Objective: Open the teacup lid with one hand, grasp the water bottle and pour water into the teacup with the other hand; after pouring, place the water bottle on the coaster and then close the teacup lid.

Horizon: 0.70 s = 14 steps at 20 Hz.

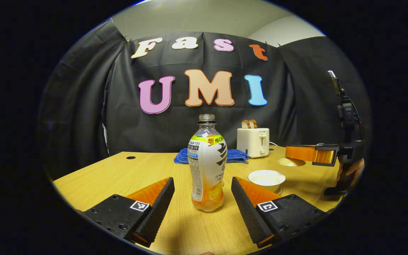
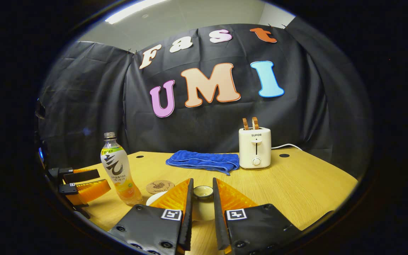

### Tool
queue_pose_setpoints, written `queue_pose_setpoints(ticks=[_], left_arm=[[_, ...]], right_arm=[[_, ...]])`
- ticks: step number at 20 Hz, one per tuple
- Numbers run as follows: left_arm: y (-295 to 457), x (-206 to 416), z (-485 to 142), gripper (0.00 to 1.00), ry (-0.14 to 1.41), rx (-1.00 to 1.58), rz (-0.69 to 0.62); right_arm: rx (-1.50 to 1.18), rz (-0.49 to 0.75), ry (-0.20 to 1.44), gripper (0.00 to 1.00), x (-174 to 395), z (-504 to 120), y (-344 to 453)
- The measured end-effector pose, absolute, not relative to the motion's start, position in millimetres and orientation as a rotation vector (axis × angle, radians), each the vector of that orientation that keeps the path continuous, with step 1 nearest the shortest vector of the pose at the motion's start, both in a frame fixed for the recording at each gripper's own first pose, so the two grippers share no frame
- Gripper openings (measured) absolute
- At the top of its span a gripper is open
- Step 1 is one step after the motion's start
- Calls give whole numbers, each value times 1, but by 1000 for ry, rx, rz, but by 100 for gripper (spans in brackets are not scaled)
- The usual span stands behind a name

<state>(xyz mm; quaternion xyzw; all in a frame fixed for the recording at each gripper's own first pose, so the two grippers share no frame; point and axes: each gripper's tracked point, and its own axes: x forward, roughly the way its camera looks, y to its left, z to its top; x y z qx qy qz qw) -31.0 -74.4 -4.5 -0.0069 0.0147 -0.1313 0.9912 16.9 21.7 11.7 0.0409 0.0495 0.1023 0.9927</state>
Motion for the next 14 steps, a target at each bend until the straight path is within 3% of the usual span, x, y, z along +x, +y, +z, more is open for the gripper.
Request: queue_pose_setpoints(ticks=[12,14], left_arm=[[-93,6,-9,94,53,-9,-258],[-88,12,-11,89,66,-8,-233]], right_arm=[[64,191,63,31,5,43,-10],[71,183,54,31,4,47,-16]])
